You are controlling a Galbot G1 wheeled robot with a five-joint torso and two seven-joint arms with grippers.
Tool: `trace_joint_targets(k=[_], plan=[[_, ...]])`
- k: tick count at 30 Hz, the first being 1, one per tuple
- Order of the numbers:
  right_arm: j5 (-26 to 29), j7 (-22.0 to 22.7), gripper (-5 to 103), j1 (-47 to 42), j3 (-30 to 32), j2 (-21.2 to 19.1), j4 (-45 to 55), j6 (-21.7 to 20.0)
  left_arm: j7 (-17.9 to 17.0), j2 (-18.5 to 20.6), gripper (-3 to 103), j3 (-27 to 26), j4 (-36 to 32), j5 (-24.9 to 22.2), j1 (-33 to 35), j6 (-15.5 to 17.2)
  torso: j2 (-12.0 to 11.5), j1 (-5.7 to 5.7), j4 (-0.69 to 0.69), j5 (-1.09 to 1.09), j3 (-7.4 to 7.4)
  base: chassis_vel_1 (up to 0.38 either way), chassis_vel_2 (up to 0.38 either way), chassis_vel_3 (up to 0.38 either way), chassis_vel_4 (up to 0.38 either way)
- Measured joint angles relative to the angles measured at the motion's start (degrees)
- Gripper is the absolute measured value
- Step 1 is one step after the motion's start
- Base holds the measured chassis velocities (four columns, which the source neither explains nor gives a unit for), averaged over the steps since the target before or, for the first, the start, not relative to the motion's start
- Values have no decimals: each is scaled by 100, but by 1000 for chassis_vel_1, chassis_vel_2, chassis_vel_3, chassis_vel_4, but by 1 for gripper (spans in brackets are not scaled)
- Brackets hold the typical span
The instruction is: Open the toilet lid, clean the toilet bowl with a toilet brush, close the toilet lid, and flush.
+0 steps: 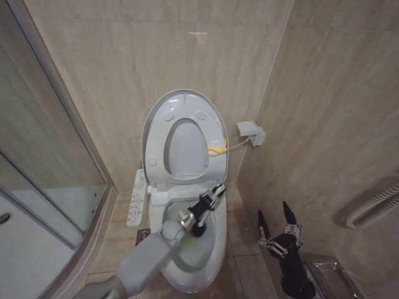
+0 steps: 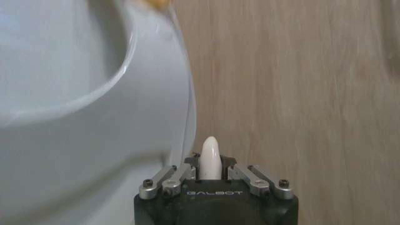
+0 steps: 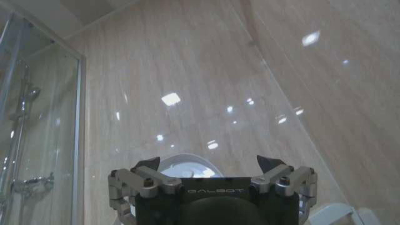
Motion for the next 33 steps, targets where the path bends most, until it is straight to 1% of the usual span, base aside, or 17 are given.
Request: trace_joint_targets(k=[4,5,8,11,12,13,15,17,18,20,22,26,27,28,29,31,33], plan=[[15,0,100,4,36,-7,1,0,7,-42,23,-12,-216,-27,-6,13,0,0,-3,-1,0,0,0,0,0],[16,2,100,17,49,-2,1,-2,-1,-92,23,-12,-396,-62,-66,30,0,0,-9,-3,0,0,0,0,0],[15,2,100,27,51,23,-4,-4,-9,-142,23,-16,-506,-93,-141,41,1,0,-12,-1,-1,0,0,0,0],[9,-1,100,25,31,39,-28,-1,13,-118,23,-44,-212,-55,-53,12,0,0,-7,-1,-1,0,0,0,0],[9,-1,100,25,31,39,-28,-1,13,-118,23,-44,-212,-55,-53,12,0,0,-7,-1,-1,0,0,0,0],[8,-4,100,20,24,34,-38,4,29,-61,23,-64,-46,-39,40,-4,0,0,-4,-1,0,0,0,0,0],[13,-6,100,17,40,1,-55,8,43,24,23,-77,-59,-37,106,-6,0,0,0,-1,0,0,0,0,0],[18,-6,100,18,53,-11,-58,9,42,48,23,-77,-140,-46,106,-1,0,0,-1,0,0,0,0,0,0],[31,-5,100,30,77,-22,-58,7,30,64,23,-77,-372,-91,64,25,0,0,-2,-1,0,0,0,0,0],[45,-1,100,57,74,-9,-62,5,-4,27,23,-121,-703,-221,-94,92,1,0,-10,-1,-1,0,0,0,0],[44,-1,100,67,62,2,-73,6,-9,6,23,-139,-744,-256,-130,103,1,-1,-11,-1,-1,0,0,0,0],[31,-22,100,91,-8,36,-119,12,34,10,23,-172,-539,-272,-96,109,0,0,-9,-1,0,0,0,0,0],[30,-23,100,98,-19,37,-127,13,68,26,23,-186,-407,-244,-46,93,0,0,-7,-1,0,0,0,0,0],[29,-23,100,111,-30,38,-139,14,114,51,23,-218,-203,-199,40,62,0,0,-1,-1,0,0,0,0,0],[29,-23,100,129,-35,37,-145,14,131,64,23,-231,-121,-183,92,53,-1,0,0,0,0,0,0,0,0],[29,-23,100,135,-35,36,-147,13,137,67,23,-229,-118,-178,111,51,-1,0,0,0,0,0,0,0,0],[32,-20,100,161,-33,24,-154,9,139,35,23,-168,-311,-176,109,49,-1,0,-2,0,0,0,0,0,0]])
